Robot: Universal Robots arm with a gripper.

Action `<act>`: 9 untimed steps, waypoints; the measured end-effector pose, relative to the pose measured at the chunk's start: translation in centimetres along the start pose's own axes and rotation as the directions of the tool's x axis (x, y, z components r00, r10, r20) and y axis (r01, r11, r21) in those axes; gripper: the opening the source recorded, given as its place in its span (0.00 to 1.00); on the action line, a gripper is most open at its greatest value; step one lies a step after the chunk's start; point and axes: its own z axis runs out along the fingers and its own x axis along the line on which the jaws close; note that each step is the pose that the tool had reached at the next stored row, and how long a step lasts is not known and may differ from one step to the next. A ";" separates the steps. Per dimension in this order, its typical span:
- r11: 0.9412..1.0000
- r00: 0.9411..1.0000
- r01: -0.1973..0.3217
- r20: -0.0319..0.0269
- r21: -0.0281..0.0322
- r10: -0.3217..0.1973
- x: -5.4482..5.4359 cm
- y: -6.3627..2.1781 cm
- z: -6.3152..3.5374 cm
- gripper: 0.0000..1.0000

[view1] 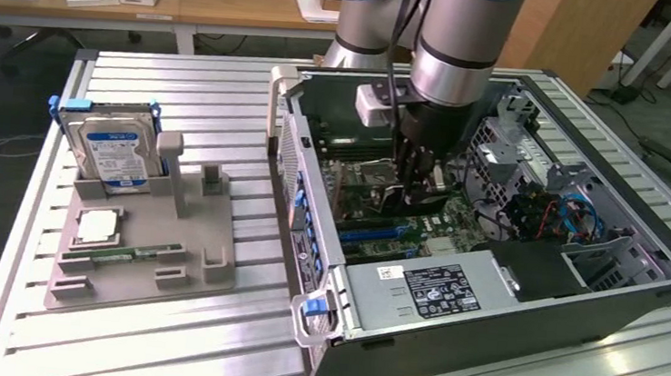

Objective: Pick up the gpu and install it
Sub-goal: 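Insert the gpu into the slot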

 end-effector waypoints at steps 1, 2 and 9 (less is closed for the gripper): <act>1.000 1.000 0.000 0.000 0.000 0.000 0.0 0.08 0.02 0.27; 1.000 1.000 0.000 0.000 0.000 0.000 0.0 0.15 0.03 0.27; 1.000 1.000 0.000 0.000 0.000 0.000 0.1 0.42 0.17 0.27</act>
